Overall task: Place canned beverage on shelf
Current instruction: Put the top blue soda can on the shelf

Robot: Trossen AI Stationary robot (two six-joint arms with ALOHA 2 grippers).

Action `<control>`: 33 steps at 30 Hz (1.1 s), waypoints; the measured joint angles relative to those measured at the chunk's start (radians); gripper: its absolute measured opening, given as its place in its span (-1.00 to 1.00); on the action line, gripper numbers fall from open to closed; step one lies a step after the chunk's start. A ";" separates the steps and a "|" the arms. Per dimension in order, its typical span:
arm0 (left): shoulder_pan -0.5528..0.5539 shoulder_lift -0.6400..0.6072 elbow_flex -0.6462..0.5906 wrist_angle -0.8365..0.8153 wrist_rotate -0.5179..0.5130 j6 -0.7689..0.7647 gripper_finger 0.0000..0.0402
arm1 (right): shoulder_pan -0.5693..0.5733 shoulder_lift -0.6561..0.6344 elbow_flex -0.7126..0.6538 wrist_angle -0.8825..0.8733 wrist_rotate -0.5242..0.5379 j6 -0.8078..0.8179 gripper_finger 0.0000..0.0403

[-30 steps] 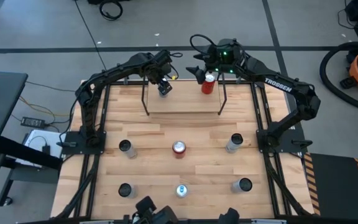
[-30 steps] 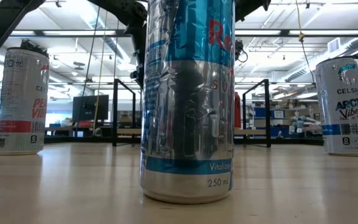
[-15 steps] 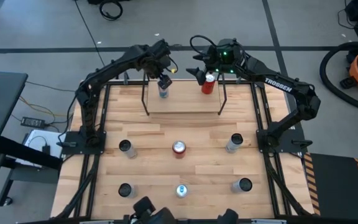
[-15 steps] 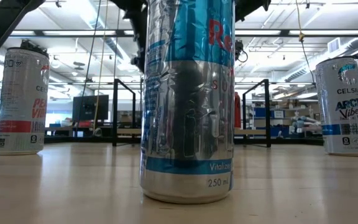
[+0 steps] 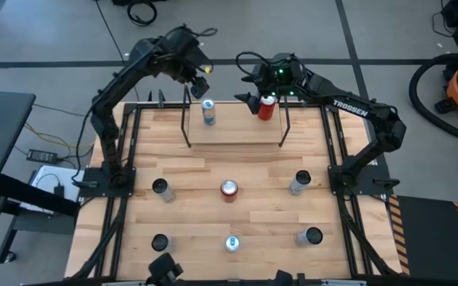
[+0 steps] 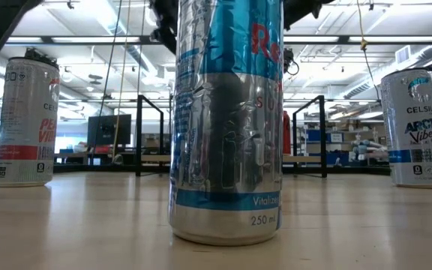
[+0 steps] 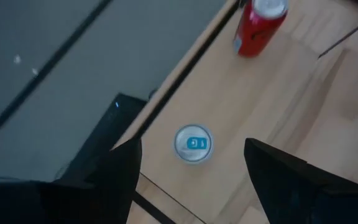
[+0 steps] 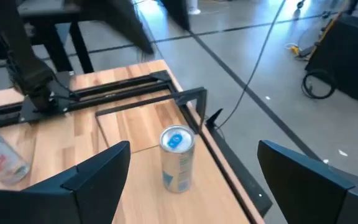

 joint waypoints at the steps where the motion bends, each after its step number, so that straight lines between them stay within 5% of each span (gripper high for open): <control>1: 0.002 -0.014 0.000 0.002 -0.001 0.011 0.43 | 0.006 0.003 0.000 0.011 0.000 -0.001 0.80; 12: 0.013 -0.047 -0.002 -0.012 0.000 0.015 0.43 | 0.033 0.114 0.000 0.238 -0.189 -0.028 0.80; 33: 0.020 -0.047 -0.002 -0.044 0.000 0.010 0.43 | 0.033 0.433 0.000 0.530 -0.106 -0.097 0.78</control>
